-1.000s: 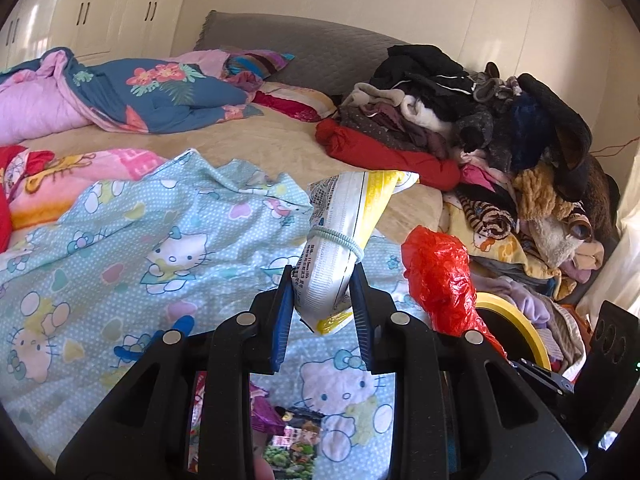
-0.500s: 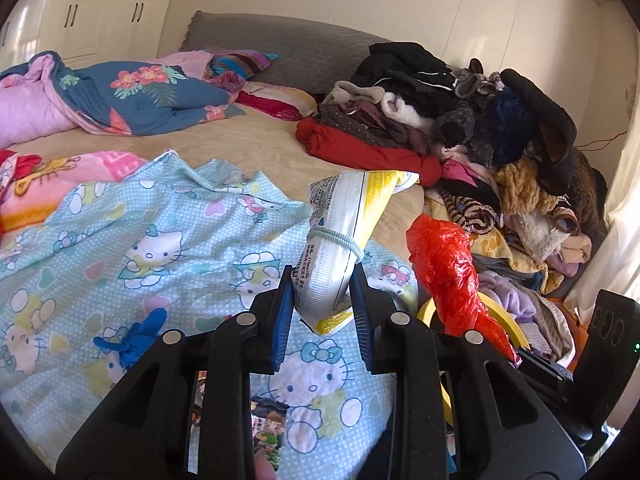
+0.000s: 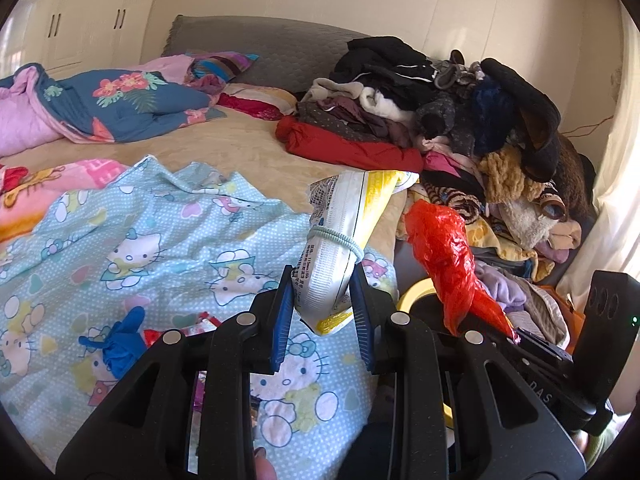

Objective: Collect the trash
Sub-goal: 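Lift the white-and-yellow wrapper with the left gripper while the right carries the red bag toward the bin, then open both grippers over the yellow-rimmed bin, dropping the red bag and wrapper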

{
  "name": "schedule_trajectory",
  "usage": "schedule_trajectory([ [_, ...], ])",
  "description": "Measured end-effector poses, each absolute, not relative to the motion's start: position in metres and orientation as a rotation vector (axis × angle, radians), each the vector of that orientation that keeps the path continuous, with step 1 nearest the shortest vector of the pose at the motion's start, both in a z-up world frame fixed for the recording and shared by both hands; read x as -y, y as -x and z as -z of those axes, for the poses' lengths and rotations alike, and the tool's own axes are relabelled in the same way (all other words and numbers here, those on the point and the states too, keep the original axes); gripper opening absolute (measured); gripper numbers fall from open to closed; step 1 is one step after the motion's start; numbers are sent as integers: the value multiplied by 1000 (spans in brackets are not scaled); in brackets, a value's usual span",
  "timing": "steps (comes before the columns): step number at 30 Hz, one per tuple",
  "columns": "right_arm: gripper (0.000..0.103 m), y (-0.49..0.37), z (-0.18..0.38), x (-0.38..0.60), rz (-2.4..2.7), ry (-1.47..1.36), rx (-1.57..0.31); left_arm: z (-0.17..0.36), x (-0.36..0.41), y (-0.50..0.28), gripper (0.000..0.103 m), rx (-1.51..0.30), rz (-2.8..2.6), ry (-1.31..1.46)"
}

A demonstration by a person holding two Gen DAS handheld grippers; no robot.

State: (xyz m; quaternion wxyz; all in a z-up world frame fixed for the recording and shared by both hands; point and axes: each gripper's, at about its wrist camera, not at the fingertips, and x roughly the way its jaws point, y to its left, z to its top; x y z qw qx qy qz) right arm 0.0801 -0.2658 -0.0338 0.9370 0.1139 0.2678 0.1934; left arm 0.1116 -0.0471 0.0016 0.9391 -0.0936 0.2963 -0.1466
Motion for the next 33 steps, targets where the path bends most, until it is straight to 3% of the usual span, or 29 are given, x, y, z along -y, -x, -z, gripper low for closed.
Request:
schedule_trajectory([
  [33,12,-84,38,368,-191,-337,-534,10,123,-98,21,-650,451,116],
])
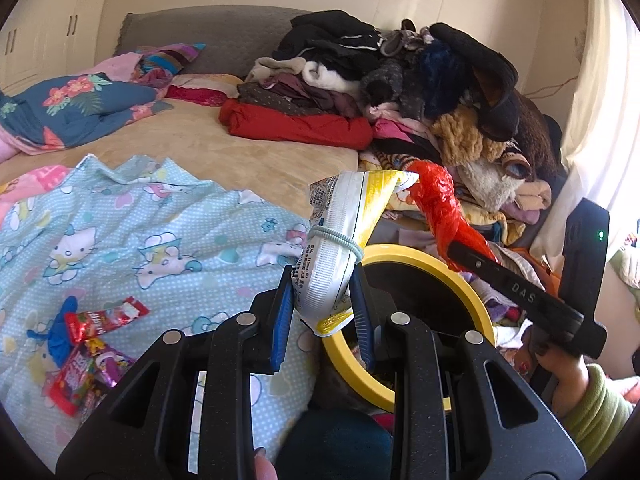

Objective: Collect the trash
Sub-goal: 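Open both grippers over the yellow-rimmed bin, dropping the red bag and wrapper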

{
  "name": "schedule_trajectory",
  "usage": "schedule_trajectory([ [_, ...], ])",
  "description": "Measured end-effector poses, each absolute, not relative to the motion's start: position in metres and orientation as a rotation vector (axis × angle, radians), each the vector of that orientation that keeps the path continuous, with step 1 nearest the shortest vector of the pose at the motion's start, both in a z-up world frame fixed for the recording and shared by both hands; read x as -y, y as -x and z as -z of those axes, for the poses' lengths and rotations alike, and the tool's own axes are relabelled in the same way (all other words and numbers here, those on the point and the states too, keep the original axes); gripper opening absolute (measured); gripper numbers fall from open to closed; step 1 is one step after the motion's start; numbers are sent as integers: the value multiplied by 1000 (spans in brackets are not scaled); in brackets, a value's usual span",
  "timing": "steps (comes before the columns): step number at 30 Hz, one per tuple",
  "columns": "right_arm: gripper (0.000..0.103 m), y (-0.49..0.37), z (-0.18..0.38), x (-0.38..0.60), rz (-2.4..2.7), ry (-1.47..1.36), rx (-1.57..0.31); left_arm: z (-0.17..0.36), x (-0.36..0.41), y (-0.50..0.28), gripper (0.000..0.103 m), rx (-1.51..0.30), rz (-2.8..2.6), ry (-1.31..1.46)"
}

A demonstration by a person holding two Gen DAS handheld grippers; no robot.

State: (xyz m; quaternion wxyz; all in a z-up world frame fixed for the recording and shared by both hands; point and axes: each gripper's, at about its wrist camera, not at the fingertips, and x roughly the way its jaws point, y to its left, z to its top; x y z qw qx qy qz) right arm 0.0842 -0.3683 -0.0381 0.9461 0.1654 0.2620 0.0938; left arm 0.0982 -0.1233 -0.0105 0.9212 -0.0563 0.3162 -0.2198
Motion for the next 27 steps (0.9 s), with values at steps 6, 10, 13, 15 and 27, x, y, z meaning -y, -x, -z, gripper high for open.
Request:
schedule_trajectory([
  [6,12,-85,41,379,-160,-305,-548,18,143,-101,21,-669,487,97],
  [10,12,-87,50,392,-138,-332,-569,24,158,-101,21,-685,513,73],
  [13,12,-90,55,400,-127,-345,-583,32,167,-103,21,-709,531,73],
  [15,12,-91,59,406,-120,-358,-595,35,173,-103,21,-721,539,69],
  [27,12,-94,77,426,-89,-388,-656,64,209,-116,21,-794,536,-11],
])
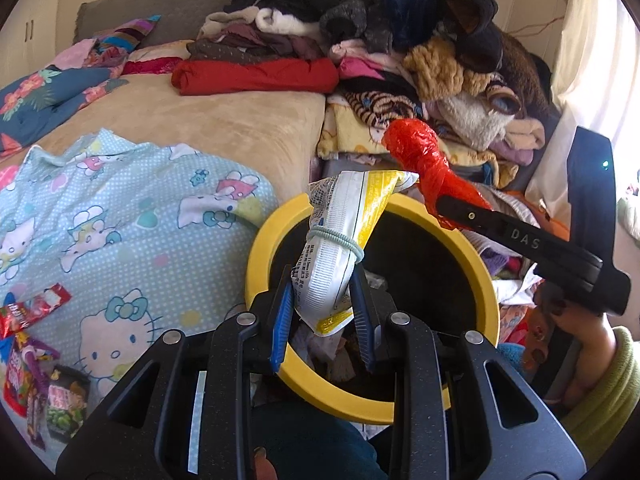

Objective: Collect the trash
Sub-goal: 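Open both grippers over the yellow-rimmed bin, dropping the red bag and wrapper, then move both grippers back over the remaining candy wrappers on the bed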

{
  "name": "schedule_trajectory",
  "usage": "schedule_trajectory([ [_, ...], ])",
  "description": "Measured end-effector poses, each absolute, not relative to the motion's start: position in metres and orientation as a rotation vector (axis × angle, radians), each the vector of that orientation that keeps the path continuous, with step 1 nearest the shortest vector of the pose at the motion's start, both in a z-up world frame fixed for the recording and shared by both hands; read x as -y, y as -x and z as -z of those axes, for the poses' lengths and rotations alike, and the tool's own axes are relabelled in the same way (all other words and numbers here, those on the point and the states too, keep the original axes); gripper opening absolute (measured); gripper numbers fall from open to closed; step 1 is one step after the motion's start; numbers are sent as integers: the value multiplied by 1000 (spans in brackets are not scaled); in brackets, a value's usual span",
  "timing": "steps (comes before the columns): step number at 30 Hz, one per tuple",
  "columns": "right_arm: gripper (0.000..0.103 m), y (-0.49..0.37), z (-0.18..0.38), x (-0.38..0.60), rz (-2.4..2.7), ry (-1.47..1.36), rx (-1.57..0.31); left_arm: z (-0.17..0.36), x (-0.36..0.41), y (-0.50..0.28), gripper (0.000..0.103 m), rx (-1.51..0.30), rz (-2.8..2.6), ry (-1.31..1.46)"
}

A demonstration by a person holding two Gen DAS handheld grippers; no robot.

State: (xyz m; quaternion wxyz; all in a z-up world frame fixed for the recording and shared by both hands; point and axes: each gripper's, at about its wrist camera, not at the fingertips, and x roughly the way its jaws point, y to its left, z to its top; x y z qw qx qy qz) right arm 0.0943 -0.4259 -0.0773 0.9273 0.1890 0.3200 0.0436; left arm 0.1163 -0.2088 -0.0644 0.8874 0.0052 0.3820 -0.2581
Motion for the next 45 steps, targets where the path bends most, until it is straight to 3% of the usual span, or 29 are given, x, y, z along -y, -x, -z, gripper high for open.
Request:
schedule_trajectory([
  [13,15,-98,90,445,-102,-427,-712,85,231,-139,21,-860,536,-50],
  [14,17,-98,91,446,-106,-441,-722,85,231,-140,22,-865,540,-49],
  [16,35,-98,93,451,-98,-475,-723,85,229,-141,28,-868,544,-28],
  [17,48,-97,92,454,-92,-492,-715,84,227,-141,36,-864,544,-14],
  [18,54,-96,92,455,-88,-504,-711,83,225,-141,44,-861,545,-2],
  [22,61,-95,89,456,-69,-504,-693,75,212,-136,69,-826,520,24],
  [24,67,-95,87,452,-59,-491,-689,71,203,-132,92,-801,499,43],
  [28,69,-94,83,440,-57,-453,-670,63,188,-127,92,-771,444,64],
  [30,78,-93,79,432,-48,-429,-649,60,182,-125,92,-758,421,57],
  [35,87,-89,63,407,-55,-372,-585,53,162,-118,92,-728,384,63],
  [45,91,-79,40,365,-98,-300,-513,29,122,-111,92,-646,320,85],
])
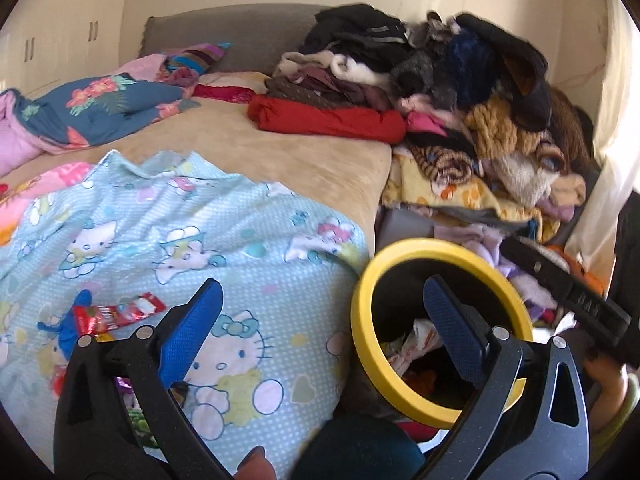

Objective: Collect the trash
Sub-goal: 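Move both grippers back over the remaining candy wrappers on the bed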

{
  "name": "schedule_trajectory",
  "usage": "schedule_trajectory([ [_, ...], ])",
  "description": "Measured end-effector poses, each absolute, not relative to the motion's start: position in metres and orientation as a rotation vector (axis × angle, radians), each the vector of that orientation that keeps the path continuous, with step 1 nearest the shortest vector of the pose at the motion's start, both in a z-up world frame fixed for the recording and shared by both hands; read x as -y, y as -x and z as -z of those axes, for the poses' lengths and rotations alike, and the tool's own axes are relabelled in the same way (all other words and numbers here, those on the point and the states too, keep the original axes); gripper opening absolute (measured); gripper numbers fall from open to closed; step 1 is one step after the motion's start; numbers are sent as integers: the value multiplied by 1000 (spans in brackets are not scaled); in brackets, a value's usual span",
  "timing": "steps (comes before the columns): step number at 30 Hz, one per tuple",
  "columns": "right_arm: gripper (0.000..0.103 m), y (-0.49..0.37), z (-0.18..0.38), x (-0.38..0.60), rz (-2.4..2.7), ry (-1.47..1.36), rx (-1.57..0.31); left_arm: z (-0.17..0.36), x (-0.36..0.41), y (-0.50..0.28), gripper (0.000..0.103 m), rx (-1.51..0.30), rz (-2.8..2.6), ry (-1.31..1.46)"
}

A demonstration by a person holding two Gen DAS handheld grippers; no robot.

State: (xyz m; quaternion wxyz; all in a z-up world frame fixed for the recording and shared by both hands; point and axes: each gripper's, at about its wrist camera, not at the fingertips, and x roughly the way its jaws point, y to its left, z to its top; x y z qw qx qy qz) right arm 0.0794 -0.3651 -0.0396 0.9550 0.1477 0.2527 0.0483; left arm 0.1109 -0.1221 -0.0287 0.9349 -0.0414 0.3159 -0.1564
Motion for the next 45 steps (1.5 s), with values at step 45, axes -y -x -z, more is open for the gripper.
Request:
schedule_trajectory([
  [45,95,-56,15,222,-322,-85,-456,-1,-15,-110,92,-538,116,158],
])
